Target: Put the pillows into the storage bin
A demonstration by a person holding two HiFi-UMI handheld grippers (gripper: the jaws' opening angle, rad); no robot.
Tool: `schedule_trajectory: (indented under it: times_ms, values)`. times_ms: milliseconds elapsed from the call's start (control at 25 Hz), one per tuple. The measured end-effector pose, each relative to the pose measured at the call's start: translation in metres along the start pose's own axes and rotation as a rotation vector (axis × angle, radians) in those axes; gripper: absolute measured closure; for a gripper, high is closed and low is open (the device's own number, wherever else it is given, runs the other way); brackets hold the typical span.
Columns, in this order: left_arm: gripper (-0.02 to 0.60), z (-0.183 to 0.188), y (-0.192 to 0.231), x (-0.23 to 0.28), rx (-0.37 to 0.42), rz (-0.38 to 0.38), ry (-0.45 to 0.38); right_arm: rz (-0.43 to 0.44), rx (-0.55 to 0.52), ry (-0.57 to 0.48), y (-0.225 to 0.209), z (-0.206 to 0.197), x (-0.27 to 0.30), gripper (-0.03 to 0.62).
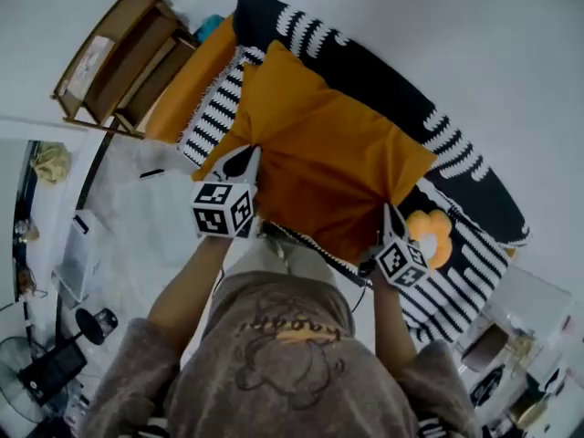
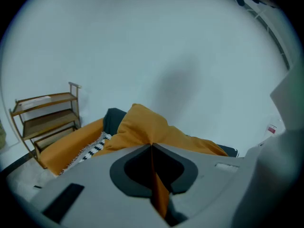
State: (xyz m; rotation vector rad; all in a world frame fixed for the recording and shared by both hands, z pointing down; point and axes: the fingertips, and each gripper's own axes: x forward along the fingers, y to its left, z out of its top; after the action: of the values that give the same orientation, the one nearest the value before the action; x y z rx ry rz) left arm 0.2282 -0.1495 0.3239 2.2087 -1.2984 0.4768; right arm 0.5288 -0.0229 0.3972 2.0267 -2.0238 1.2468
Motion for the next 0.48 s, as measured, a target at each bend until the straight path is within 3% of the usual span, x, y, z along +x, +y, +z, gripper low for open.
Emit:
schedule_trajectory:
  times_ms: [280,480]
  values:
    - [0.575,0.007,0.131,-0.145,-0.178,0.253,-0.151,0.259,-0.199,0.125,0.176,-0.005,0.057,0.588]
    - [0.575,-0.021,0.218,-0.262,-0.312,0.391,-0.236,0.407,-0.317,0.206,0.310,-0.049,0.067,0.588]
